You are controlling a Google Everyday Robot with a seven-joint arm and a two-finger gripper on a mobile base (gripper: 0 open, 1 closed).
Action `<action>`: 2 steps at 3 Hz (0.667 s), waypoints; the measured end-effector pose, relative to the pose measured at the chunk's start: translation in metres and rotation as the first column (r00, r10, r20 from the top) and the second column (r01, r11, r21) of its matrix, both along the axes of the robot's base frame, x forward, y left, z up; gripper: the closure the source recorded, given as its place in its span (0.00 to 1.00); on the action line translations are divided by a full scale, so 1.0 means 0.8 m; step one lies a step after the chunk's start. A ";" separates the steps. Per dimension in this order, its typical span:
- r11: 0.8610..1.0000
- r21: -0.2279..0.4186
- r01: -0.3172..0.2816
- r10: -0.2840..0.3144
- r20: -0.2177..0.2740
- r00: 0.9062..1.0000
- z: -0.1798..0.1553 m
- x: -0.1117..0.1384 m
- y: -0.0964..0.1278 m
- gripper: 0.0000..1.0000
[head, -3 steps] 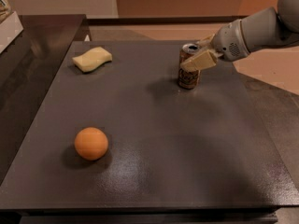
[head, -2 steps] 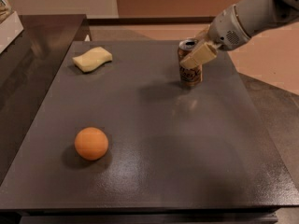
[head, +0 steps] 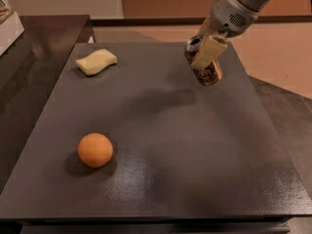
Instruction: Knock orange can over
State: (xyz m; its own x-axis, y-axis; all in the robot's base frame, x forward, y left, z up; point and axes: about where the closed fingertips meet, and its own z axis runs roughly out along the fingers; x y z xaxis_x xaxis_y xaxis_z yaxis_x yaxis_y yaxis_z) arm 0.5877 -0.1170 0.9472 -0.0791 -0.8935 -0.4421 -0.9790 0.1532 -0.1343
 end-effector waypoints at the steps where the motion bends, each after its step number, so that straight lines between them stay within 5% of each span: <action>1: 0.995 -0.085 -0.058 0.054 -0.051 0.997 -0.012 -0.011 0.010 1.00; 2: 0.986 -0.142 -0.093 0.082 -0.081 0.993 -0.026 -0.016 0.021 0.83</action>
Offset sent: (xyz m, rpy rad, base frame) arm -0.0309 0.0184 -0.0336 -0.2429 0.1524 0.1379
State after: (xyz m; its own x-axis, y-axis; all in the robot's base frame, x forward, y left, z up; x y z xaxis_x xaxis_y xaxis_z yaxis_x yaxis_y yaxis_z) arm 0.5750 -0.1006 0.9268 -0.0259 -0.9526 -0.3031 -0.9959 0.0508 -0.0745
